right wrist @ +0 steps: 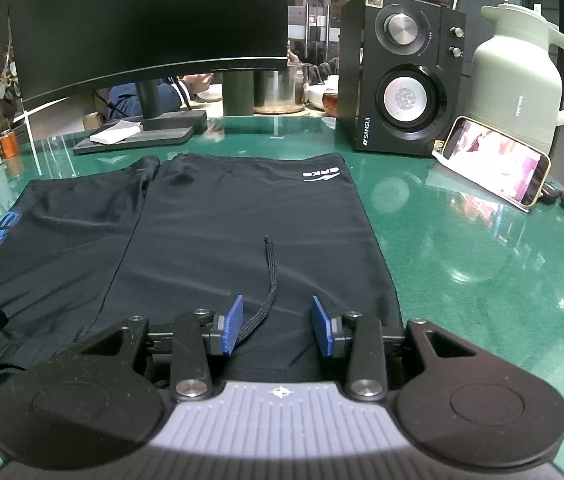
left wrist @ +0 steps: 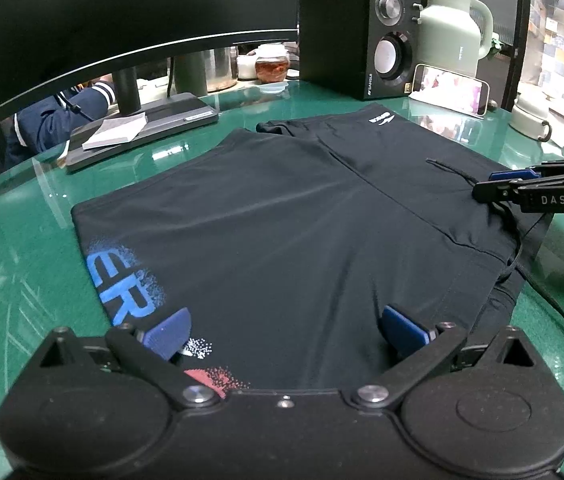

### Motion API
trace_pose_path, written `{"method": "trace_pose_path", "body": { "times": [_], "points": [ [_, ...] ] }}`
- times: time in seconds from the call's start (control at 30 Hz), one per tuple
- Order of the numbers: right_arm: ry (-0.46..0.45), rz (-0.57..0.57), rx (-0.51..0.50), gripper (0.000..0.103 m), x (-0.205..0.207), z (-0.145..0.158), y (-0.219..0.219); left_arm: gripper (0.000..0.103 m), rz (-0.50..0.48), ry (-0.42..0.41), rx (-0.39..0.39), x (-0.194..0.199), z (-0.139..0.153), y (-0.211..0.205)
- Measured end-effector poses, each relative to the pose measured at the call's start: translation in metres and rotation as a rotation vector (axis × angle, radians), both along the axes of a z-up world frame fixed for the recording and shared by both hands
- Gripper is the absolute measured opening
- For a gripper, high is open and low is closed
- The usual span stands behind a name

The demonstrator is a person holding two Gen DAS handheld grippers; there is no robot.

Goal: Fold clothes

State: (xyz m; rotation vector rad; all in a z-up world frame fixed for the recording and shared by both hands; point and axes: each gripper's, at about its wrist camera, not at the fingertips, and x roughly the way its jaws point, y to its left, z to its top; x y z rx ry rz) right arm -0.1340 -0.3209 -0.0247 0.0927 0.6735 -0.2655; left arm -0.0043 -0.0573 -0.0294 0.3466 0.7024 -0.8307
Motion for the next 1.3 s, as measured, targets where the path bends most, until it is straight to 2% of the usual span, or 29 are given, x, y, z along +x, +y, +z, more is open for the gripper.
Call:
{"method": "trace_pose_path", "body": {
  "times": [1.3],
  "points": [
    [0.0, -0.003, -0.004, 0.039, 0.0005, -0.0002, 0.0018, 0.103, 0.0, -0.004, -0.004, -0.0001, 0.0005, -0.0019]
  ]
}}
